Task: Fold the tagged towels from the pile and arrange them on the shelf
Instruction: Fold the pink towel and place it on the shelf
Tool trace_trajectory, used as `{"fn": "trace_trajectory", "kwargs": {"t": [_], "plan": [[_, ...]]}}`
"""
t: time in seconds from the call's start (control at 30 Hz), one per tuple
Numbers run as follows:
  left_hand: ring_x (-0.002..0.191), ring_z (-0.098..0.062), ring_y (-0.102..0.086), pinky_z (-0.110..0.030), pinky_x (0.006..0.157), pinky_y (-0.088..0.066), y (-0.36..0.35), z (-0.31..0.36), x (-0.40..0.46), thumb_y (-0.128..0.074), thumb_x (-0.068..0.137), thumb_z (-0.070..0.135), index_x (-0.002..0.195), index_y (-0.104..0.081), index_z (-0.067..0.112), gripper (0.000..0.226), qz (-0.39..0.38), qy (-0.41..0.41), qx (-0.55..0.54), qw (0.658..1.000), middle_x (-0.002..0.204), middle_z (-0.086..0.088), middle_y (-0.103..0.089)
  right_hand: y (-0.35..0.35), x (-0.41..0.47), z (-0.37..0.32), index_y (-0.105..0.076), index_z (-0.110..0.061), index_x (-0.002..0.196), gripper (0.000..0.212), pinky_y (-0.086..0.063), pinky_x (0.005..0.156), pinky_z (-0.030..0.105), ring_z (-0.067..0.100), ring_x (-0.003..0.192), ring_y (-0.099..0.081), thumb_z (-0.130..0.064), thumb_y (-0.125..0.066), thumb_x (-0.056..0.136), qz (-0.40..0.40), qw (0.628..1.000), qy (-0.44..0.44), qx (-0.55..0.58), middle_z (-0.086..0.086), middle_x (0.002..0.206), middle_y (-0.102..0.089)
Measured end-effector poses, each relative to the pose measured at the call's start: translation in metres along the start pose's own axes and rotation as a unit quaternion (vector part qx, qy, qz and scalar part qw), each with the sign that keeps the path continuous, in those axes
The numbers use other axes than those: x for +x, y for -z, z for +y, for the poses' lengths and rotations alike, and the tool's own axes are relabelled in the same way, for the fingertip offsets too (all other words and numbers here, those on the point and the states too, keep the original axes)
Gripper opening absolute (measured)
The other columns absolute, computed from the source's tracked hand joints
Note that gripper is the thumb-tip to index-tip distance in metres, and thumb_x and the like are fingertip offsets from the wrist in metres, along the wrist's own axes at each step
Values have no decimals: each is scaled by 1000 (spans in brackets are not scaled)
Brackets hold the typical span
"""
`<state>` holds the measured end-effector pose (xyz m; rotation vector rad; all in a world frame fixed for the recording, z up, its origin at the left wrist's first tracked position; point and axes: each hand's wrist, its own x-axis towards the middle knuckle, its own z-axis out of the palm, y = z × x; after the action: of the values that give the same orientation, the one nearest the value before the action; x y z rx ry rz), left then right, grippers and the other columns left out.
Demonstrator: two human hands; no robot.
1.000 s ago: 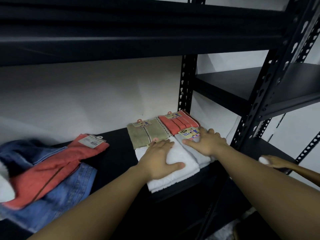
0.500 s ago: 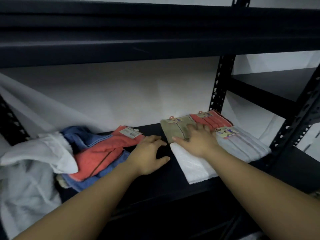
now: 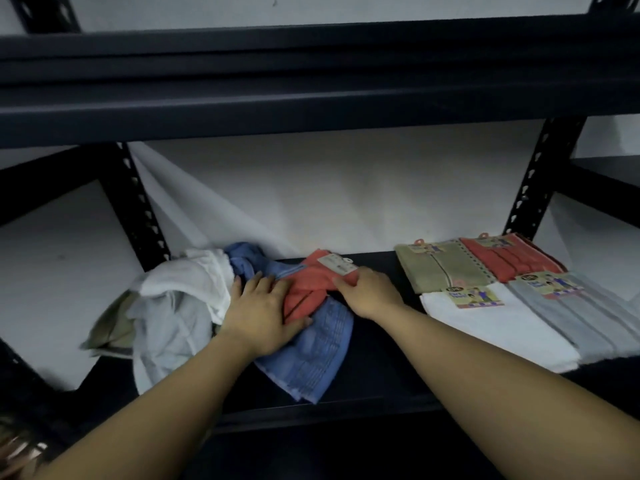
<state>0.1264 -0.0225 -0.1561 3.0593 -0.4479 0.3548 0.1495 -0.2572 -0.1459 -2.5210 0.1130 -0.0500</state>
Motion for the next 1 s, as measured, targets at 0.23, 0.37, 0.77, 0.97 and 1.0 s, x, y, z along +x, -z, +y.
{"fn": "trace_trajectory", "kwargs": {"t": [0.23,0.37,0.77,0.97,1.0], "plan": [[155,-30,-20,-57,125,-12,-19,-4,-16,-40,55,108,163,-1,36,136,-24,3,-71,997,170,-6,-19,-20,45,-27,-61,-2,128,67,-46,72,24,28,108,-70,-46,-84,83,6,983,-107,150,13,126,-70],[154,-28,-22,-55,125,-12,-24,-5,-19,-44,55,107,163,-5,34,136,9,3,-89,996,169,-5,-21,-27,57,-29,-75,-8,113,32,-52,73,24,26,97,-72,-29,-78,89,28,985,-97,138,12,113,-76],[155,-21,-20,-50,127,-17,-23,-4,-22,-57,55,102,164,-12,31,137,33,-9,-149,988,169,-1,-23,62,43,-19,-76,-14,100,25,-52,82,24,22,91,-70,0,-70,81,279,935,62,211,1,98,-75],[153,-18,-25,-48,125,-22,-25,-6,-20,-55,55,103,164,-10,31,138,15,-4,-162,987,167,2,-28,108,24,-2,-72,-17,104,23,-49,75,24,15,91,-65,-5,-68,85,308,920,130,204,-3,100,-71],[151,-18,-29,-47,125,-23,-25,-6,-19,-55,55,103,163,-11,31,137,12,-3,-161,987,165,3,-32,115,19,0,-72,-19,104,23,-53,78,27,15,92,-66,-7,-68,85,315,915,143,206,-5,100,-71]]}}
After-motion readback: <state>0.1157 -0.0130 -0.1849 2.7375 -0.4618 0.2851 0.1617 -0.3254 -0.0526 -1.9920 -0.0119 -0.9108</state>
